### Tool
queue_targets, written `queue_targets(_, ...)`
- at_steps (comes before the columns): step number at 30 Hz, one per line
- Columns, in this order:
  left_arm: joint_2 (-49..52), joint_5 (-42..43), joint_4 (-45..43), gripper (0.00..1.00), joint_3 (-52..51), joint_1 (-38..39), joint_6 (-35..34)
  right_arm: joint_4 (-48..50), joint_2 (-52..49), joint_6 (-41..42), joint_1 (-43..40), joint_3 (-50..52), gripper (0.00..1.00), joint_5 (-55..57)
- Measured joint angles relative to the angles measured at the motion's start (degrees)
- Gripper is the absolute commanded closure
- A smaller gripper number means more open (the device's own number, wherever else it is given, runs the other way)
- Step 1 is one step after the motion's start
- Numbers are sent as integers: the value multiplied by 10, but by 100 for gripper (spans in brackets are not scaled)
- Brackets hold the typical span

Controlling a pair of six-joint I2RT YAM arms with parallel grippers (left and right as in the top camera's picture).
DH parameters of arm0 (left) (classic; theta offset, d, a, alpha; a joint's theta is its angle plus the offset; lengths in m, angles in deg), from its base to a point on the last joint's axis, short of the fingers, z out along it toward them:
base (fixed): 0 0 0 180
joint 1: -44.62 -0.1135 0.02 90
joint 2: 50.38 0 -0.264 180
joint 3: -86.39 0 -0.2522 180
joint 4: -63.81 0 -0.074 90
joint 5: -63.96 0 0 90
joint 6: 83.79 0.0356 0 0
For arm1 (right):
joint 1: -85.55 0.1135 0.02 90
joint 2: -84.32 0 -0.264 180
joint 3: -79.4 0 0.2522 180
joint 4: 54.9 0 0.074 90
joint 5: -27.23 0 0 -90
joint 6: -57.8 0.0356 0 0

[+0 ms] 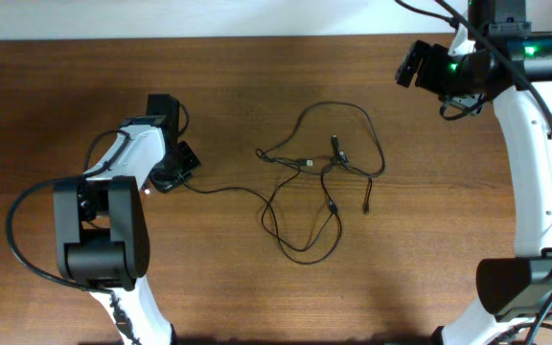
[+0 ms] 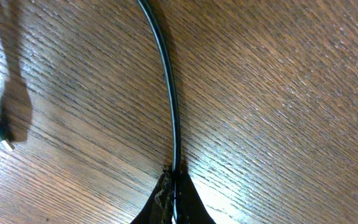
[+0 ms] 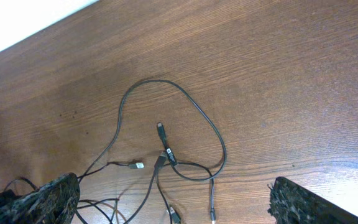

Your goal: Untangle cables

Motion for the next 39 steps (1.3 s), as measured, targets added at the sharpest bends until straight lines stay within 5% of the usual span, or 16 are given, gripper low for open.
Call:
queue_targets(4,-4,-7,71,100,28,-9,50,-4,0,0,0,0,1,0)
queue_targets(9,-187,-10,224,100,340,-82,171,-6,0,0,0,0,1,0)
queue_targets(13,-308,-14,202,100,457,-158,187,-6,0,0,0,0,1,0)
queue_targets(19,-355,-7,174,100,458,-291,189,-12,0,0,0,0,1,0)
queue_targets(23,-393,177,185,100,459,-316,186,-12,0,0,0,0,1,-1)
queue_targets(25,-392,342,292,100,462,-294,209,-11,0,0,0,0,0,-9)
queue_targets(26,-385,354,326,100,464,-276,222,-11,0,-9,0,0,4,-20)
queue_targets(29,-337,188,392,100,460,-225,221,-13,0,-64,9,0,6,-82)
queue_targets(33,-326,14,308,100,457,-225,174,-9,-18,-81,113,0,6,-141)
queue_targets(39,-329,-236,290,100,457,-224,101,126,-145,-3,304,8,6,-166)
